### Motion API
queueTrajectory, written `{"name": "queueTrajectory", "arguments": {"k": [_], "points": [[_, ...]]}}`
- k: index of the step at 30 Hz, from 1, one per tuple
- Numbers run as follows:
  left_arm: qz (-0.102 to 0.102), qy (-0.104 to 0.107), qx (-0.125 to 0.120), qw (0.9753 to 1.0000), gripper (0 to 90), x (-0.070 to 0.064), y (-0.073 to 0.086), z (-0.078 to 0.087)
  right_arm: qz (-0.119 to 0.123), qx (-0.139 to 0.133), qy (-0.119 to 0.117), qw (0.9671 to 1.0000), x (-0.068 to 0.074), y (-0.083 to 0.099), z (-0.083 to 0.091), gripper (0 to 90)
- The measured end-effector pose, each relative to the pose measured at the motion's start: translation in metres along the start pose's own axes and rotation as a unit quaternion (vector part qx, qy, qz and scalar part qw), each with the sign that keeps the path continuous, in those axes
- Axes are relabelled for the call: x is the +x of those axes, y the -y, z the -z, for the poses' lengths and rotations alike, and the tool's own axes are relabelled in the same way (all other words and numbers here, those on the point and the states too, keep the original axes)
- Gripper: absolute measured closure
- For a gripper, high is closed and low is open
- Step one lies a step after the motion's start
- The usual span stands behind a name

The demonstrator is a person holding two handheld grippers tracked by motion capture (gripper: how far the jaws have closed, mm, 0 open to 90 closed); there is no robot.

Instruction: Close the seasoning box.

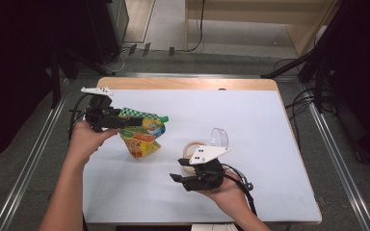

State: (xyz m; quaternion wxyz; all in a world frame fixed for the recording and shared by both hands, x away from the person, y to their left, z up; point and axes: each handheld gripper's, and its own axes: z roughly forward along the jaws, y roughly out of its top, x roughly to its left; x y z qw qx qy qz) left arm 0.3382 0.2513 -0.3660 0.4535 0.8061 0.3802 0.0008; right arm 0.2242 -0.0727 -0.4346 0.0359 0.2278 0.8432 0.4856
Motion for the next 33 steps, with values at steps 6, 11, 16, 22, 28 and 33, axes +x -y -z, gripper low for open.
{"name": "queueTrajectory", "arguments": {"k": [6,11,16,22,28,33], "points": [[0.001,-0.005,0.003,1.0000,39.9,-0.002,-0.002,0.005,0.002,-0.001,0.004,1.0000,-0.001,-0.002,0.002,47.4],[0.000,-0.010,0.002,1.0000,39.6,-0.004,-0.003,0.010,0.000,-0.001,0.005,1.0000,-0.002,-0.003,0.005,47.6],[-0.001,-0.014,0.002,0.9999,39.5,-0.006,-0.004,0.016,-0.002,-0.001,0.005,1.0000,-0.002,-0.004,0.007,48.1],[0.001,-0.022,-0.006,0.9997,39.5,-0.004,-0.004,0.026,-0.001,0.004,0.001,1.0000,-0.002,-0.005,0.007,48.7],[0.004,-0.033,-0.017,0.9993,39.6,-0.002,-0.003,0.038,0.000,0.008,0.001,1.0000,-0.003,-0.006,0.009,49.4],[0.009,-0.043,-0.020,0.9988,39.6,0.001,-0.001,0.044,0.003,0.011,0.002,0.9999,-0.003,-0.007,0.010,49.6]]}}
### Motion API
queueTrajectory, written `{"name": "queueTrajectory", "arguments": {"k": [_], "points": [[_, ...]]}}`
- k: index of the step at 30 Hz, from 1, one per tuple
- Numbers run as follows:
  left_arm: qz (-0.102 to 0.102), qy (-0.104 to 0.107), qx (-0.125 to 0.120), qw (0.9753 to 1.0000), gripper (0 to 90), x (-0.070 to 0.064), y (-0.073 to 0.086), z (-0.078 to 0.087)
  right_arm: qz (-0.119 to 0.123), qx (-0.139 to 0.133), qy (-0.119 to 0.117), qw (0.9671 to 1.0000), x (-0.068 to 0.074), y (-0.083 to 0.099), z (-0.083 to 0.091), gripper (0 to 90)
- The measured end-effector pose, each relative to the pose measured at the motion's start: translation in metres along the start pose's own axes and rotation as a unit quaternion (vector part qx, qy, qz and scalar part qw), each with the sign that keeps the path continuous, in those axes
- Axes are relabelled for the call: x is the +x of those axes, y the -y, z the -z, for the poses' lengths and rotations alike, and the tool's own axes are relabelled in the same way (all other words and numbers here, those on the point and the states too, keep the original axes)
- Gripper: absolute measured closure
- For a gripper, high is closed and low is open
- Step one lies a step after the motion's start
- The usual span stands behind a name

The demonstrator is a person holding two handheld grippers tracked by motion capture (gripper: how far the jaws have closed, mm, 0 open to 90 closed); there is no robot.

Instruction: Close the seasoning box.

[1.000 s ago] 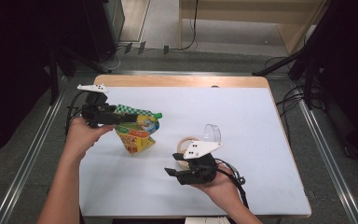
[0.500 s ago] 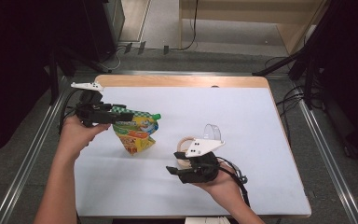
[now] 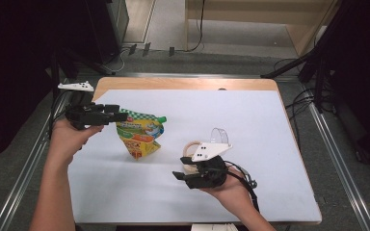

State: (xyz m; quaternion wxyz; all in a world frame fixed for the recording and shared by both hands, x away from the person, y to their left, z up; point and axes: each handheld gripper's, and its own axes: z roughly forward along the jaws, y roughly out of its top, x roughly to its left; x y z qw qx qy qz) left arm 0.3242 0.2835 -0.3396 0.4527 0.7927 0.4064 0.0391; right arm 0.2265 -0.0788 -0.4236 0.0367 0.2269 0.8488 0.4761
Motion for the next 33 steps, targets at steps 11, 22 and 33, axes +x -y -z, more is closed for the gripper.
{"name": "queueTrajectory", "arguments": {"k": [11,22,33], "points": [[0.016,-0.047,-0.004,0.9987,39.1,0.015,0.008,0.018,-0.003,-0.002,0.007,1.0000,-0.003,-0.007,0.014,52.2],[0.032,-0.065,0.007,0.9973,38.5,0.031,0.020,0.009,-0.012,-0.005,0.006,0.9999,-0.008,-0.018,0.032,60.7],[0.036,-0.059,0.019,0.9975,38.2,0.036,0.025,-0.005,-0.002,-0.007,0.006,1.0000,-0.011,-0.029,0.056,68.2]]}}
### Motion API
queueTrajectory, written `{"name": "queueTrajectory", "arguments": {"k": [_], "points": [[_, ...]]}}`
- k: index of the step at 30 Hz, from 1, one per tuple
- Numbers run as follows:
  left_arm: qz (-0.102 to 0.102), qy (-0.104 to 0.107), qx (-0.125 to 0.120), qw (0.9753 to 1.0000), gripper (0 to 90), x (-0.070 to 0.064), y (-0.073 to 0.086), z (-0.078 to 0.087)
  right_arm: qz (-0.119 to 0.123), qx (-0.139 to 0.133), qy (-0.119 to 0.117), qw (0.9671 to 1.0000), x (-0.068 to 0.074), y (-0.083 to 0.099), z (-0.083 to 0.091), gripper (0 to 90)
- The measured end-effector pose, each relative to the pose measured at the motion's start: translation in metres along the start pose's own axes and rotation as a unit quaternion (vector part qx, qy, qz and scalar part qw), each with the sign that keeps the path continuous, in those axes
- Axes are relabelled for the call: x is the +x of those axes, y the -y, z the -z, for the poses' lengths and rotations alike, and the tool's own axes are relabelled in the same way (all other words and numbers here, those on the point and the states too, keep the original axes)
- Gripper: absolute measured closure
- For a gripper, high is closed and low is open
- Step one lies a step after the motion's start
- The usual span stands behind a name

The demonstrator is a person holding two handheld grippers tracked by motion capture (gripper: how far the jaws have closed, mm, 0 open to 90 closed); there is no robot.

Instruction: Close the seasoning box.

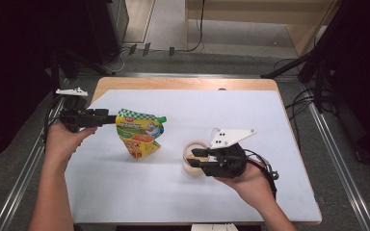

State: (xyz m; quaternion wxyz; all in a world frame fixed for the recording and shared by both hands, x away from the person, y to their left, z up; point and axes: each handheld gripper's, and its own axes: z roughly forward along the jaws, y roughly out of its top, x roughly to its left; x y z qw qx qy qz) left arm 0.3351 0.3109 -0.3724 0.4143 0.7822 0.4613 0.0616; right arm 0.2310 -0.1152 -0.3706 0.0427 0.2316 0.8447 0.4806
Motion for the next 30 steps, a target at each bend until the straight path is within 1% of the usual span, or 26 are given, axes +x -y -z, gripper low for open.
{"name": "queueTrajectory", "arguments": {"k": [3,6,8,11,12,15,21,24,26,30], "points": [[-0.002,0.000,0.003,1.0000,38.1,-0.001,0.000,-0.001,-0.006,-0.004,0.000,1.0000,-0.004,-0.002,0.008,71.2],[-0.001,-0.001,0.005,1.0000,37.9,0.000,0.001,-0.001,-0.010,-0.005,0.005,0.9999,-0.008,-0.003,0.017,72.4],[-0.002,-0.002,0.006,1.0000,37.9,0.000,0.001,-0.001,-0.012,-0.007,0.010,0.9999,-0.011,-0.004,0.022,74.9],[-0.003,0.000,0.007,1.0000,37.8,0.000,0.001,-0.002,-0.023,-0.010,0.016,0.9996,-0.016,-0.005,0.030,78.7],[-0.003,-0.002,0.008,1.0000,37.7,-0.001,0.001,-0.003,-0.025,-0.011,0.019,0.9994,-0.018,-0.004,0.033,78.9],[0.003,0.005,0.006,1.0000,37.8,0.000,0.001,-0.003,-0.025,-0.015,0.028,0.9992,-0.023,-0.004,0.040,81.9],[0.003,0.003,0.008,1.0000,37.6,0.001,0.001,-0.003,-0.036,-0.025,0.054,0.9976,-0.036,0.000,0.056,88.9],[0.004,0.003,0.007,1.0000,37.6,0.001,0.001,-0.004,-0.043,-0.026,0.068,0.9964,-0.043,0.003,0.060,90.0],[0.004,0.004,0.007,1.0000,37.5,0.001,0.001,-0.004,-0.047,-0.028,0.073,0.9958,-0.047,0.006,0.062,90.0],[0.002,0.000,0.008,1.0000,37.4,0.001,0.001,-0.004,-0.059,-0.023,0.081,0.9947,-0.055,0.012,0.060,90.0]]}}
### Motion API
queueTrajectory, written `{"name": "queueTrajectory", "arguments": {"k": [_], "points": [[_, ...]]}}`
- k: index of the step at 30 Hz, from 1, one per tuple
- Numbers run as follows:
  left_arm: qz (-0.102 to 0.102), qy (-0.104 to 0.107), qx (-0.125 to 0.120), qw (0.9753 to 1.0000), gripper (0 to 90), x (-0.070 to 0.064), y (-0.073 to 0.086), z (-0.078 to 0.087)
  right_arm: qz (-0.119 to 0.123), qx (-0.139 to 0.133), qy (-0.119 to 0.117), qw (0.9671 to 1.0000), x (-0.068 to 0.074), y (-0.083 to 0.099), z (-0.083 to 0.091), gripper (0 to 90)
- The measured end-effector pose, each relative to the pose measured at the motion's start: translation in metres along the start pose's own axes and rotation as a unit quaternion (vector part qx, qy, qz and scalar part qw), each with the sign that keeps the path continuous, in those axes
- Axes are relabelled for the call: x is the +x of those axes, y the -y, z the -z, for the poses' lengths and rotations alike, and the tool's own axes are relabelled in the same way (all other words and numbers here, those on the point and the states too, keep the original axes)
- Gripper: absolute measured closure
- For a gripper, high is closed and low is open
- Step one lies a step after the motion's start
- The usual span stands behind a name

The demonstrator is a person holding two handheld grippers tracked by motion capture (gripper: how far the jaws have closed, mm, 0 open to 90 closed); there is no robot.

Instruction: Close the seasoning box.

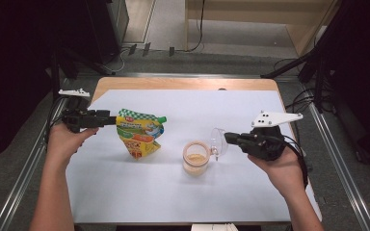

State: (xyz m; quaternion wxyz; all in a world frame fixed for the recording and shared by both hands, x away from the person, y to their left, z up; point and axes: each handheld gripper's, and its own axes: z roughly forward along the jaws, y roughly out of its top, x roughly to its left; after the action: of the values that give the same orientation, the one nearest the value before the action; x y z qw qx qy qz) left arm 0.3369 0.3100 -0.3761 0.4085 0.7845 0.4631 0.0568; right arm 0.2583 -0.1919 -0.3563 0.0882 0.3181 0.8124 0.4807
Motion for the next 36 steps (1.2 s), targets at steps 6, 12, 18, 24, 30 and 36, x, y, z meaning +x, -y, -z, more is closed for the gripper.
{"name": "queueTrajectory", "arguments": {"k": [6,12,18,24,30,36], "points": [[-0.002,0.000,0.000,1.0000,37.3,0.000,0.000,0.000,-0.016,0.006,0.014,0.9998,-0.014,0.010,-0.006,90.0],[-0.001,0.000,0.000,1.0000,37.2,0.000,0.000,0.000,-0.028,0.006,0.017,0.9994,-0.023,0.018,-0.010,90.0],[-0.001,0.001,0.000,1.0000,37.1,0.000,0.000,0.000,-0.044,0.011,0.022,0.9988,-0.030,0.027,-0.021,90.0],[-0.003,0.000,-0.001,1.0000,37.1,-0.001,0.000,-0.001,-0.041,0.020,0.024,0.9987,-0.031,0.032,-0.033,90.0],[-0.002,0.000,-0.002,1.0000,37.1,-0.001,0.000,-0.001,-0.046,0.027,0.017,0.9984,-0.033,0.037,-0.042,90.0],[-0.004,-0.002,-0.002,1.0000,37.1,-0.001,0.000,-0.001,-0.047,0.036,0.016,0.9981,-0.034,0.040,-0.052,90.0]]}}
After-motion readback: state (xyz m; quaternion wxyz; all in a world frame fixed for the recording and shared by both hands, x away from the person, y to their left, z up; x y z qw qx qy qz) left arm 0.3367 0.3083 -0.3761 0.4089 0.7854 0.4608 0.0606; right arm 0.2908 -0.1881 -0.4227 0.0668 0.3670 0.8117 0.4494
